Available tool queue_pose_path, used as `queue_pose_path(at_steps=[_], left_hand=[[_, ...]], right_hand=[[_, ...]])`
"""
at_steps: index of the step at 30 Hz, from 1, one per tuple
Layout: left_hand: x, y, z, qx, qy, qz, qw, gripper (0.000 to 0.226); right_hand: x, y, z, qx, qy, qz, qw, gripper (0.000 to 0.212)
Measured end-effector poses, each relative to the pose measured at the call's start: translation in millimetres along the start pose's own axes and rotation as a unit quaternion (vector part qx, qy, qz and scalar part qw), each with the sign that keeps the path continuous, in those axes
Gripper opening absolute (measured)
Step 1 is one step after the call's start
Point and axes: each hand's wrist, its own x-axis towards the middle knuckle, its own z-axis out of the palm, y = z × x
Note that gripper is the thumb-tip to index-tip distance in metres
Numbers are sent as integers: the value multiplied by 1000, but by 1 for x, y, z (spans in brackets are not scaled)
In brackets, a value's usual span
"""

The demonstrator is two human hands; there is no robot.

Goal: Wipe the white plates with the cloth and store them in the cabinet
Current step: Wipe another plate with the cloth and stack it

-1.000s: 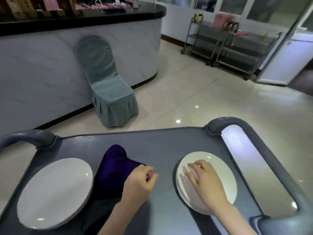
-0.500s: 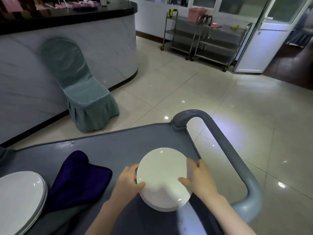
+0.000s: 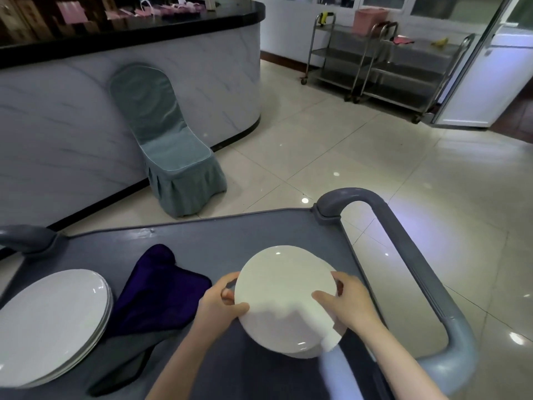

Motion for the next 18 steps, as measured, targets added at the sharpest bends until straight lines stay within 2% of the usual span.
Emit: queue_pose_path(at_steps=[1,3,7,11,14,18], left_hand=[[-3,-2,-8,-10,-1,-4,1000,59],[-9,-8,-24,-42,0,-12,999,59],[-23,-19,-56,-94,28,-22,995,59],[-33,-32,-89,-134,35,-29,990,54],[-37,-42,-113,-148,28,-24,988,54],[-31,-52,-132,-174,10,-20,984,39]], right_hand=[[0,-1,4,26,4,-8,1000,25],[-3,-10,15,87,-1,-16,996,15],[-15,-42,47,196,-56,0,979,27],[-23,-62,79,222,-59,12,973,24],[-30,-73,93,288,-94,50,952,26],[-34,-84,101,338,-108,69,932,24]])
